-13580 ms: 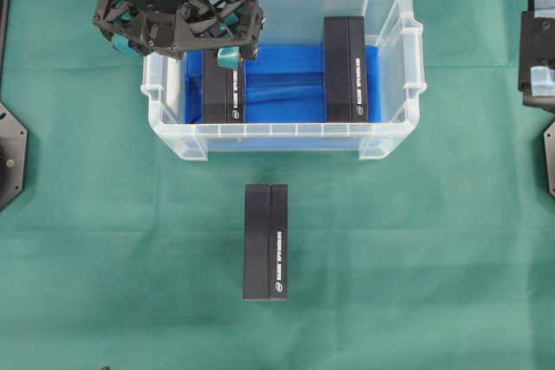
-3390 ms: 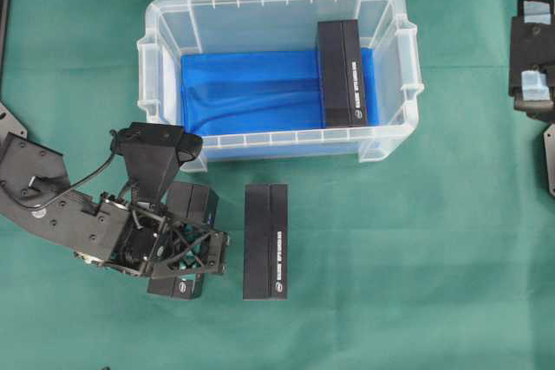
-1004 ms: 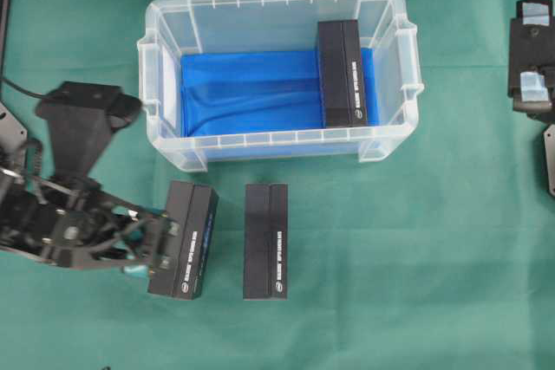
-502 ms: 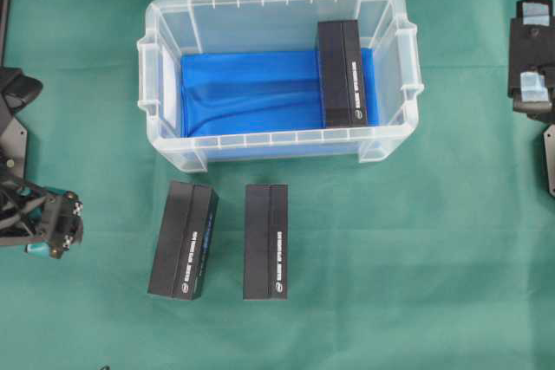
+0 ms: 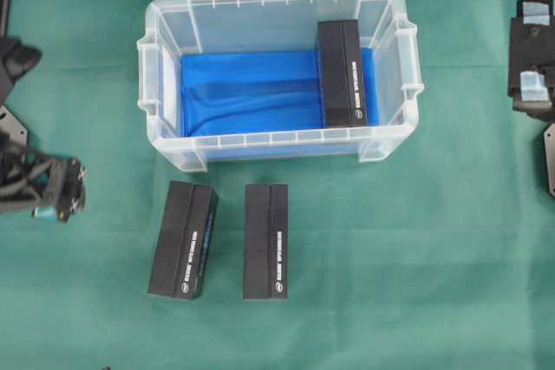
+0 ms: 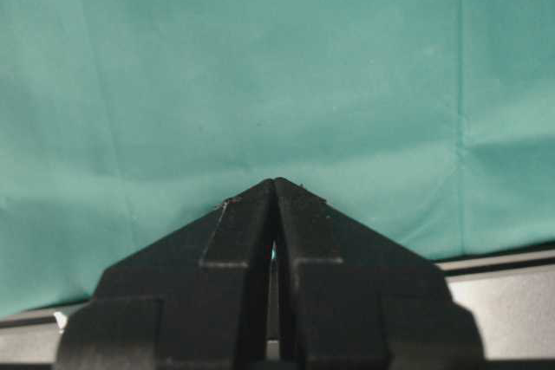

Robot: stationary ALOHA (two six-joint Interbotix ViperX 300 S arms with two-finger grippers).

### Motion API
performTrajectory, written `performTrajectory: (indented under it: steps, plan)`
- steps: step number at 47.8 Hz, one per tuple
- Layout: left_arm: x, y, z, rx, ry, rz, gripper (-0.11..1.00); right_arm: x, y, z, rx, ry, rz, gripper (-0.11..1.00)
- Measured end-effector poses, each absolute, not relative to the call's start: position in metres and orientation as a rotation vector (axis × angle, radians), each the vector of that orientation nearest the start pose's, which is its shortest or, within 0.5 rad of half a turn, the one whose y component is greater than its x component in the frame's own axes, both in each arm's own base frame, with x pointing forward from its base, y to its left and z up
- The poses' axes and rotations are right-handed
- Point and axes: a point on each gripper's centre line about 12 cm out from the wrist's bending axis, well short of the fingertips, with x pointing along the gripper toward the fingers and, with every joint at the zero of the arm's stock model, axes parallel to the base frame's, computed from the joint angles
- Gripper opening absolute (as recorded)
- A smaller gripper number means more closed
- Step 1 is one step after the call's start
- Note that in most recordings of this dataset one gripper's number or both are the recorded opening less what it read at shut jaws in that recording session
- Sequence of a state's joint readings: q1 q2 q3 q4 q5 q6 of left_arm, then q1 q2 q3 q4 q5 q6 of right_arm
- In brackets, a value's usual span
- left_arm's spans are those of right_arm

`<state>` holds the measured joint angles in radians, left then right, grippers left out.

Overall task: Take the box out of the case with the left arm.
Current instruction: 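Open the left gripper, release the box, and retract the arm left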

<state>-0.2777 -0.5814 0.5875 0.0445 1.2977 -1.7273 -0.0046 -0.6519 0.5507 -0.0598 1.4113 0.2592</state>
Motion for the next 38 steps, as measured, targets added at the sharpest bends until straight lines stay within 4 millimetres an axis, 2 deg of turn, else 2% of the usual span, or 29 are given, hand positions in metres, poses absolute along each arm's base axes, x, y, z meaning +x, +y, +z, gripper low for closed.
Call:
performTrajectory:
  steps: [17, 27, 38]
  plan:
    - [0.203, 0.014, 0.297, -1.181, 1.051, 1.004, 0.98, 0.194, -0.008, 0.318, 0.176, 1.295, -0.216, -0.01]
    - [0.2, 0.036, 0.297, -1.162, 1.04, 1.025, 0.97, 0.194, -0.008, 0.318, 0.176, 1.295, -0.216, -0.01]
    - [0.198, 0.045, 0.298, -1.163, 1.032, 1.034, 0.97, 0.194, -0.007, 0.318, 0.176, 1.295, -0.214, -0.01]
